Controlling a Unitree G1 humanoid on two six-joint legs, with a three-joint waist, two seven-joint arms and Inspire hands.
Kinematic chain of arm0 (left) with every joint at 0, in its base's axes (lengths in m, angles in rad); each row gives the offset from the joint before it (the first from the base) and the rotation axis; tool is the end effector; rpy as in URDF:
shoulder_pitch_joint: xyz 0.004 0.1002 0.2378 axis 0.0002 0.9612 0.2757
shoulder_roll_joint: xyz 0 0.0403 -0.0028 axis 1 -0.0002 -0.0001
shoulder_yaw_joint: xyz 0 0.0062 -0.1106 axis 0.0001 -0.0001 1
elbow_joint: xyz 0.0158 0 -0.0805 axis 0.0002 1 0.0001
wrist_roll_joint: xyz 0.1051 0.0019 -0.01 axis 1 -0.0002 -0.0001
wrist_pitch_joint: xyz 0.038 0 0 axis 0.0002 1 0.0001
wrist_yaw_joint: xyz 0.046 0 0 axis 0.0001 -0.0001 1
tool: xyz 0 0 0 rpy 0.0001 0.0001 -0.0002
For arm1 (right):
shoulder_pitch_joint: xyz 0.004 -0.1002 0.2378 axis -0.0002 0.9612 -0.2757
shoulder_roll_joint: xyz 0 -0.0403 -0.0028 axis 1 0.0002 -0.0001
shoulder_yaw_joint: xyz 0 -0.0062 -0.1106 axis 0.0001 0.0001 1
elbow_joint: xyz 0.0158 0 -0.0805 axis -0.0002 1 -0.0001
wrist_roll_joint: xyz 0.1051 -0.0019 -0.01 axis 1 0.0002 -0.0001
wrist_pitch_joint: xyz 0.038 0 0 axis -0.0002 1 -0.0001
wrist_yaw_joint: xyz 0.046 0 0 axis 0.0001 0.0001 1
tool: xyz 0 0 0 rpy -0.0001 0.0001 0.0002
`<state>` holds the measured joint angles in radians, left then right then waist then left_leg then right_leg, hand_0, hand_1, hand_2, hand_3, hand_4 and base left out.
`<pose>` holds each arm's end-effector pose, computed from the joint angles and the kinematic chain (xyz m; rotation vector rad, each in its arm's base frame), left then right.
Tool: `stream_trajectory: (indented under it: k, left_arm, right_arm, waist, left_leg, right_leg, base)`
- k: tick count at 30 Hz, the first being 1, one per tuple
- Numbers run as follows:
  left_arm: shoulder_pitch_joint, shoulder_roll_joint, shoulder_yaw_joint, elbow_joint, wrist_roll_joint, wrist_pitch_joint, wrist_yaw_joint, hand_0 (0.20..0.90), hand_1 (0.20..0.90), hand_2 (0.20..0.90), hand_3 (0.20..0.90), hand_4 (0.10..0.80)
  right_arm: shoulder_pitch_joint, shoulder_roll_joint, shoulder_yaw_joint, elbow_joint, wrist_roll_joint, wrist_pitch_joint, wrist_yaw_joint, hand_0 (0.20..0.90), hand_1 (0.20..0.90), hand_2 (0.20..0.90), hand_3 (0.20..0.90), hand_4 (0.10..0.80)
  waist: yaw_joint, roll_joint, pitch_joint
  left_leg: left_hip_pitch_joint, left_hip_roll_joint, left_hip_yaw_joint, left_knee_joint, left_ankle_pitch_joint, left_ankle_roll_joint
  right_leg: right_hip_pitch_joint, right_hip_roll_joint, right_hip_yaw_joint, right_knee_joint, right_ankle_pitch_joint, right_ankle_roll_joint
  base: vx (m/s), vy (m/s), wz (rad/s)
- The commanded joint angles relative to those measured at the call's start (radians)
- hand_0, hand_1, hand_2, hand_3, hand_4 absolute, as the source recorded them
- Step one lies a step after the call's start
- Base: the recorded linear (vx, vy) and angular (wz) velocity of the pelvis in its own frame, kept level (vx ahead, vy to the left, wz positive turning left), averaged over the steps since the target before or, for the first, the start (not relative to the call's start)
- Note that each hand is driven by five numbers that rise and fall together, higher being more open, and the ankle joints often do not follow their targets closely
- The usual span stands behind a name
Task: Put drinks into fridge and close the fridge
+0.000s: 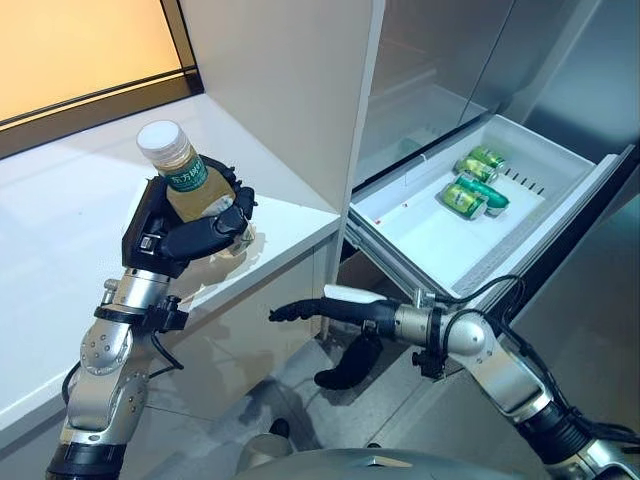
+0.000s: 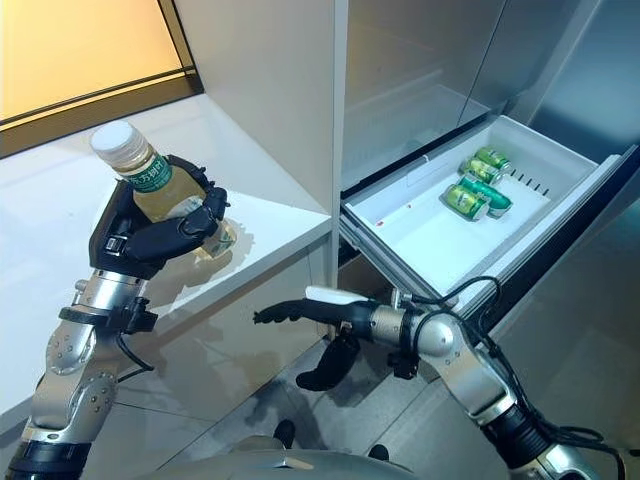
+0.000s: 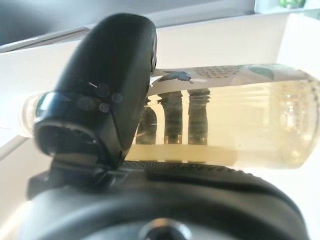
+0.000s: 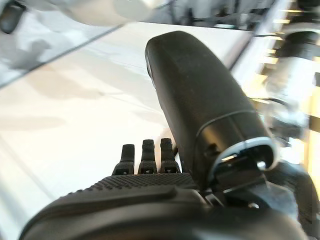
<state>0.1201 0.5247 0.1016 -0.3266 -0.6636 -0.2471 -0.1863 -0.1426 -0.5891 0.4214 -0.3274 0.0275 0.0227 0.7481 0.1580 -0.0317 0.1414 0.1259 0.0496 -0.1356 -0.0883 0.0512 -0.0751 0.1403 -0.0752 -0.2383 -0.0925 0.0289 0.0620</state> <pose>0.1787 0.2427 0.1170 -0.0848 -0.4712 -0.2272 0.2082 -0.1502 0.1038 -0.6248 -0.0976 1.2247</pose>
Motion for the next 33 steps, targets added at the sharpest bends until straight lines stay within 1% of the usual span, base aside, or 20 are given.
stream_trajectory:
  k: [1,5,10,13,16,19,24,30,33]
  left_arm:
    - [-0.193,0.057,0.067,-0.16,-0.087,-0.194,-0.041,0.3,0.3,0.3,0.2,0.1]
    - [-0.199,0.057,0.078,-0.158,-0.094,-0.196,-0.062,0.3,0.3,0.3,0.2,0.1]
    - [-0.195,0.054,0.104,-0.154,-0.093,-0.205,-0.108,0.3,0.3,0.3,0.2,0.1]
    - [-0.193,0.056,0.119,-0.15,-0.058,-0.217,-0.1,0.3,0.3,0.3,0.2,0.1]
    - [-0.191,0.072,0.136,-0.14,-0.026,-0.228,-0.084,0.3,0.3,0.3,0.2,0.1]
    - [-0.194,0.091,0.148,-0.127,-0.022,-0.236,-0.076,0.3,0.3,0.3,0.2,0.1]
    - [-0.202,0.097,0.141,-0.125,-0.025,-0.23,-0.089,0.3,0.3,0.3,0.2,0.1]
    - [-0.223,0.101,0.107,-0.132,-0.036,-0.208,-0.104,0.3,0.3,0.3,0.2,0.1]
    - [-0.239,0.104,0.084,-0.132,-0.046,-0.197,-0.108,0.3,0.3,0.3,0.2,0.1]
  right_arm:
    - [-0.096,0.002,-0.046,-0.134,0.22,-0.027,0.019,0.9,0.9,0.9,0.9,0.8]
    - [-0.102,0.013,-0.098,-0.147,0.313,-0.025,-0.022,0.9,0.9,0.9,0.9,0.8]
    - [-0.072,0.048,-0.199,-0.128,0.379,-0.056,-0.169,0.9,0.9,0.9,0.9,0.8]
    - [-0.055,0.064,-0.234,-0.127,0.393,-0.065,-0.186,0.9,0.9,0.9,0.9,0.8]
    - [-0.038,0.061,-0.26,-0.137,0.408,-0.072,-0.192,0.9,0.9,0.9,0.9,0.8]
    - [-0.036,0.056,-0.272,-0.14,0.427,-0.064,-0.204,0.9,0.9,0.9,0.9,0.8]
    - [-0.042,0.059,-0.262,-0.129,0.448,-0.036,-0.211,0.9,0.9,0.9,0.9,0.8]
    - [-0.078,0.06,-0.225,-0.108,0.467,0.01,-0.239,0.9,0.9,0.9,0.9,0.8]
    - [-0.105,0.066,-0.196,-0.083,0.469,0.017,-0.253,0.9,0.9,0.9,0.9,0.8]
  waist:
    - [-0.025,-0.013,-0.08]
    - [-0.029,-0.013,-0.088]
    - [-0.042,-0.005,-0.099]
    - [-0.049,-0.002,-0.105]
    - [-0.056,0.0,-0.109]
    - [-0.059,0.002,-0.112]
    - [-0.061,0.003,-0.112]
    - [-0.058,0.002,-0.11]
    - [-0.055,0.002,-0.109]
  left_leg:
    - [-0.007,-0.111,0.025,0.001,-0.029,0.084]
    - [-0.007,-0.112,0.027,0.001,-0.03,0.084]
    - [-0.005,-0.111,0.034,0.001,-0.035,0.086]
    - [-0.007,-0.11,0.039,0.001,-0.037,0.087]
    - [-0.008,-0.109,0.045,0.001,-0.038,0.086]
    - [-0.008,-0.11,0.045,0.001,-0.038,0.085]
    - [-0.006,-0.109,0.047,0.001,-0.038,0.084]
    - [-0.005,-0.108,0.046,0.001,-0.039,0.083]
    - [-0.004,-0.108,0.045,0.001,-0.039,0.083]
  right_leg:
    - [0.013,0.027,0.03,0.028,-0.006,-0.005]
    - [0.012,0.027,0.03,0.028,-0.005,-0.004]
    - [0.009,0.026,0.034,0.027,-0.003,-0.003]
    - [0.006,0.027,0.038,0.025,-0.002,-0.002]
    - [0.004,0.027,0.041,0.023,-0.001,0.0]
    - [0.003,0.027,0.042,0.019,0.001,0.001]
    - [0.003,0.026,0.043,0.02,0.001,0.001]
    - [0.005,0.026,0.041,0.019,0.0,0.001]
    - [0.007,0.025,0.039,0.019,0.0,0.0]
  base:
    - [0.001,-0.007,-0.05]
    - [0.001,-0.001,-0.01]
    - [0.0,0.0,0.0]
    - [0.0,0.0,0.0]
    - [0.0,0.0,0.0]
    - [0.0,0.0,0.0]
    - [0.0,0.0,0.0]
    - [0.0,0.0,0.0]
    - [0.0,0.0,0.0]
